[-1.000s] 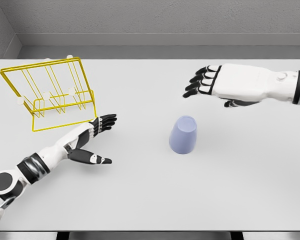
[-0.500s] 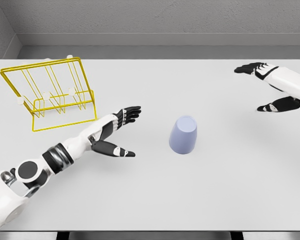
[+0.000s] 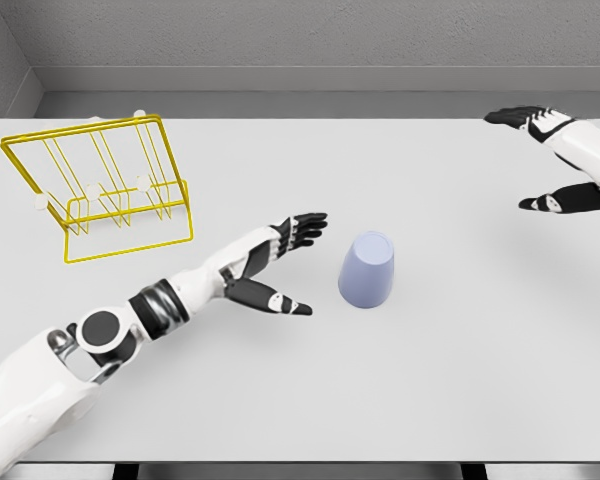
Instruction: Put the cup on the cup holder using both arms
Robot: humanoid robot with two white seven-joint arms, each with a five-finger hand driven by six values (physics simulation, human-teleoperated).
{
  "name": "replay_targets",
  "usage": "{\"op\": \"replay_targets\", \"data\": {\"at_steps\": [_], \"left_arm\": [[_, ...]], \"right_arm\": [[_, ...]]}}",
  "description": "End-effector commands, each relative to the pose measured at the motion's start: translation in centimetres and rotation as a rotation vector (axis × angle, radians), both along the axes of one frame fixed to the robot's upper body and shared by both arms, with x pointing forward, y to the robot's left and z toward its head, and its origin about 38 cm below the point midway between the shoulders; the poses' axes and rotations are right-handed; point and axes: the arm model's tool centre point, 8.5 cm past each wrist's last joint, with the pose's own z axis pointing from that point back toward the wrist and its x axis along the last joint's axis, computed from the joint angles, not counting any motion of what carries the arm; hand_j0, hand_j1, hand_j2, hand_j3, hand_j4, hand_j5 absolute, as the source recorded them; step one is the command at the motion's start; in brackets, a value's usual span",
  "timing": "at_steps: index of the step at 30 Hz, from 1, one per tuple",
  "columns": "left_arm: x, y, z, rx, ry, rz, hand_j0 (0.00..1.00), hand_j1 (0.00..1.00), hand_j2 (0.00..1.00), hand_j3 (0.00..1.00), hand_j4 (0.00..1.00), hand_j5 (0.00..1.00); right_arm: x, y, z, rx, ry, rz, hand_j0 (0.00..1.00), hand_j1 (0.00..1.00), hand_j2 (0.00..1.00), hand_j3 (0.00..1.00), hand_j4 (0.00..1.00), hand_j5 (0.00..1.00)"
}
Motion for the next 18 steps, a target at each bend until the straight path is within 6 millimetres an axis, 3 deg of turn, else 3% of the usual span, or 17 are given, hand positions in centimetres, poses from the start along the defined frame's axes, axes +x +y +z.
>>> {"op": "replay_targets", "data": {"at_steps": [1, 8, 18], "left_arm": [[-0.2, -0.7, -0.1, -0.009, 0.007, -0.01, 1.0, 1.0, 1.0, 1.0, 1.0, 1.0], [0.3, -1.5, -0.7, -0.006, 0.034, -0.002, 1.0, 1.0, 1.0, 1.0, 1.0, 1.0], [1.1, -4.5, -0.3, -0.009, 0.03, -0.037, 1.0, 1.0, 1.0, 1.0, 1.0, 1.0]], "right_arm": [[0.0, 0.2, 0.1, 0.012, -0.002, 0.004, 1.0, 1.0, 1.0, 1.0, 1.0, 1.0], [-0.1, 0.2, 0.1, 0.013, -0.003, 0.005, 1.0, 1.0, 1.0, 1.0, 1.0, 1.0], [-0.1, 0.2, 0.0, 0.016, -0.001, 0.005, 1.0, 1.0, 1.0, 1.0, 1.0, 1.0]]}}
